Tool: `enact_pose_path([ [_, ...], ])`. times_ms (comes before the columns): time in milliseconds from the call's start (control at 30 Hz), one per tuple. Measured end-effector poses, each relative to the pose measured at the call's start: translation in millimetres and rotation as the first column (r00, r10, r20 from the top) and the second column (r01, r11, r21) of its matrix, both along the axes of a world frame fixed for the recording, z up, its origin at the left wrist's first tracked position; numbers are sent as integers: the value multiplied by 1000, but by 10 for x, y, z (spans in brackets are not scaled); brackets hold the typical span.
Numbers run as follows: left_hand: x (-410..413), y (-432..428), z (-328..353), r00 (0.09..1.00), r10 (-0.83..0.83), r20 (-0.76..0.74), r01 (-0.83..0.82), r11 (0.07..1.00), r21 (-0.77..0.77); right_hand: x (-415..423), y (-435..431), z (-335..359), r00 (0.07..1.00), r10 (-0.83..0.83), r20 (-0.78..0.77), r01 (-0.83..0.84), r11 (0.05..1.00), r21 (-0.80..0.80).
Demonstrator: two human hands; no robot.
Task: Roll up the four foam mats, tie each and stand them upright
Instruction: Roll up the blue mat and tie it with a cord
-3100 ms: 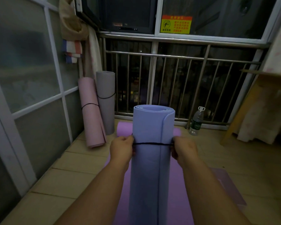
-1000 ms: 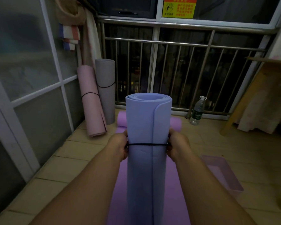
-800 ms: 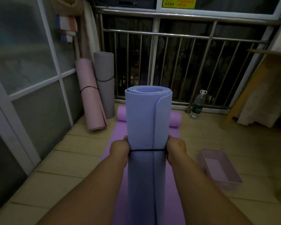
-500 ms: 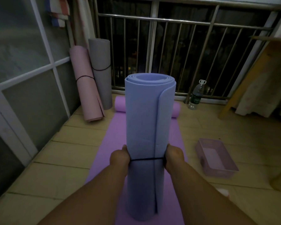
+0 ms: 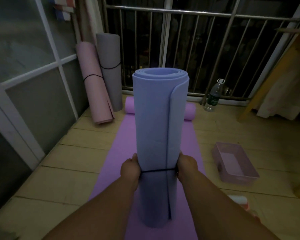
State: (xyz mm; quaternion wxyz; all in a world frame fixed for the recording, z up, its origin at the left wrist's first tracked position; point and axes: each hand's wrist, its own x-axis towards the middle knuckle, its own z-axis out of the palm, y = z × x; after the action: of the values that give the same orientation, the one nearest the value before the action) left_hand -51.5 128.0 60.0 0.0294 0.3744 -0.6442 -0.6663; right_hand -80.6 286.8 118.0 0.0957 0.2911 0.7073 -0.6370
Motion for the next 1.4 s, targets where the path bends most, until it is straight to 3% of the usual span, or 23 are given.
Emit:
enact_pose_path([
  [167, -7, -73, 173, 996, 35, -79, -41, 996, -76, -87, -25, -44, 996, -13, -87, 25, 991, 129],
  [400, 36, -111, 325, 984, 65, -163, -99, 973, -208, -69, -14, 106, 984, 109, -141, -58, 944, 325],
  [467, -3, -128, 377, 977, 73, -201, -111, 977, -183, -65, -24, 102, 971, 141, -191, -58, 921, 384],
  [667, 2, -139, 367, 976, 29, -218, -33, 999, -13, 46, -59, 205, 937, 81, -339, -51, 994, 97],
  [833, 30, -55, 610, 922, -45, -385, 106, 985, 139, 63, -82, 290, 893, 101, -439, -36, 987, 155],
  [933, 30, 21, 890, 788, -319, -527, 369, 929, -11, 55, -84, 400, 865, 140, -483, -85, 987, 135],
  [1000, 3, 18, 977, 719, -439, -539, 437, 888, -142, 35, -59, 463, 846, 148, -513, -107, 988, 109],
  [1200, -1, -108, 1240, 728, -334, -599, 300, 941, -160, 38, -92, 717, 693, 296, -658, -322, 943, 85],
  [1400, -57, -245, 1505, 729, -255, -636, 143, 964, -223, -54, -156, 1000, 609, 385, -693, -386, 908, 166],
])
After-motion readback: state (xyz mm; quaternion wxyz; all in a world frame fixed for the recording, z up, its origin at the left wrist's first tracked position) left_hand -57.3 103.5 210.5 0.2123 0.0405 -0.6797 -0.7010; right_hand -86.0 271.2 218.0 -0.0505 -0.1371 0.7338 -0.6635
